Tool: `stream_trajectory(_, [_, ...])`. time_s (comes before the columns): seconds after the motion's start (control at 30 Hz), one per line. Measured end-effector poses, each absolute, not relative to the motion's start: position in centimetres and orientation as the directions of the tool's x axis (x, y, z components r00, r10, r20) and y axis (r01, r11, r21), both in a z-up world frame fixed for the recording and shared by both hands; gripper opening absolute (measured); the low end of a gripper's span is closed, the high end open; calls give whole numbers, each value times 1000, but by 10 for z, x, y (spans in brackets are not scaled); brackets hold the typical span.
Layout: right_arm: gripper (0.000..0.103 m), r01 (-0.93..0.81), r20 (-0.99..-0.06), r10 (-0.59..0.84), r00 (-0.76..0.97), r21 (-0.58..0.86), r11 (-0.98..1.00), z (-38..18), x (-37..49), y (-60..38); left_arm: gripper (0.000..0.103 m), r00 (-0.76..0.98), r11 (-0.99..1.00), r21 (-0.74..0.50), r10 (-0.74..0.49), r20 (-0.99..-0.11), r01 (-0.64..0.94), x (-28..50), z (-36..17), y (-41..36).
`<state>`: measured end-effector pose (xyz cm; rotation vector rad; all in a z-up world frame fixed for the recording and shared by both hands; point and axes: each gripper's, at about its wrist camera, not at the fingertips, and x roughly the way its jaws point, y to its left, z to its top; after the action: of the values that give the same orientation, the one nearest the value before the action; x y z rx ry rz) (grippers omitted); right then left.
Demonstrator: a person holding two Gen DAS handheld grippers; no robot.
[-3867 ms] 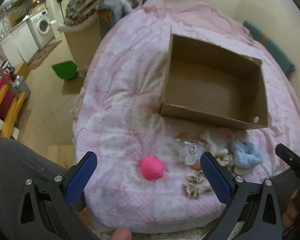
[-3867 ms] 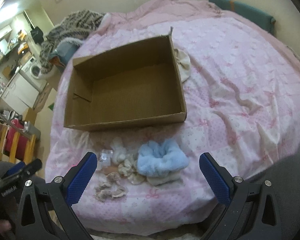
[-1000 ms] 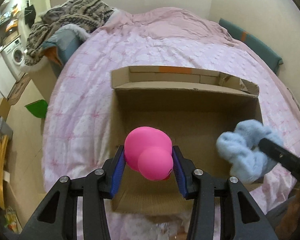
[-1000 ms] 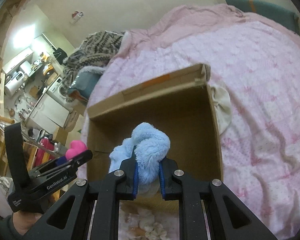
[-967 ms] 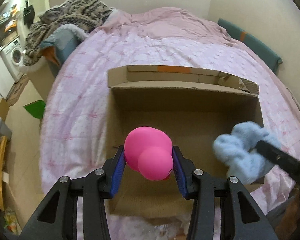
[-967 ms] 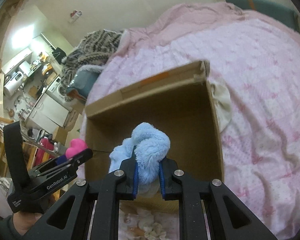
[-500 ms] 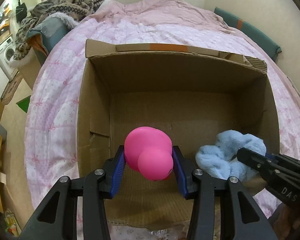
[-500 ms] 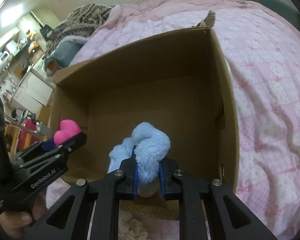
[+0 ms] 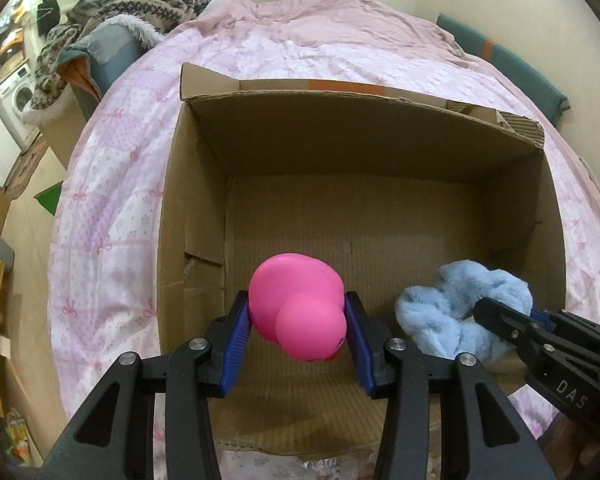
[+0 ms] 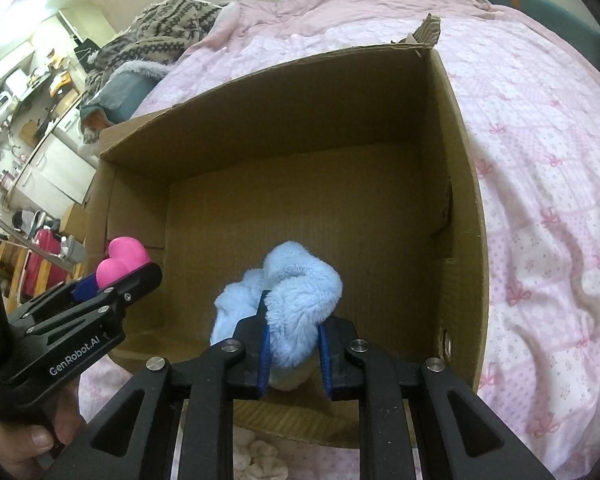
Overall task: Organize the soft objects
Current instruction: 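Carry the duck and blue scrunchie into the box and open both tools, then withdraw both tools from the box back toward the remaining items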
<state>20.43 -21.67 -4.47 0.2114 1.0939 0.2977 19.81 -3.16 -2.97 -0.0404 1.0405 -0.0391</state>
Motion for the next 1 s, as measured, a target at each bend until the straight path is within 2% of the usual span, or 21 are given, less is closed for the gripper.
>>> stream_trajectory(0.23, [27,-132,-824,344,450,320,938,-40,202,-220,42,487,998,-51,-66,-871,42,196,-33,-36])
stream_trajectory(0.37, [36,-151,-799,364,478,334,931,-33,200,-219,42,485,998,-52,-65,-872,41,195,-32,-37])
stream_trajectory(0.47, [71,-152,-780,366,507,338,929,-28,197,-223,43,491,998,-42,-57,-869,42,195,-31,-38])
stream_trajectory(0.53, [72,-142,-765,364,532,343,929,-24,196,-227,51,489,998,-40,-56,-870,43,194,-31,-38])
stream_trajectory(0.6, [75,-142,-755,366,545,347,927,-20,195,-229,67,495,998,-40,-54,-867,38,193,-28,-38])
stream_trajectory(0.67, [80,-138,-744,359,564,344,929,-16,195,-232,72,513,999,-36,-47,-857,32,192,-24,-38])
stream_trajectory(0.8, [82,-142,-737,361,572,345,928,-12,195,-233,72,525,998,-49,-60,-849,35,191,-18,-35])
stream_trajectory(0.83, [85,-141,-737,362,571,347,927,-12,195,-233,72,527,998,-48,-57,-848,31,190,-17,-34])
stream_trajectory(0.9, [97,-136,-731,363,578,352,926,-11,193,-235,72,539,999,-40,-42,-842,15,188,-13,-32])
stream_trajectory(1.0, [98,-128,-720,352,598,347,929,-7,190,-237,72,558,999,-37,-31,-829,1,185,-6,-28])
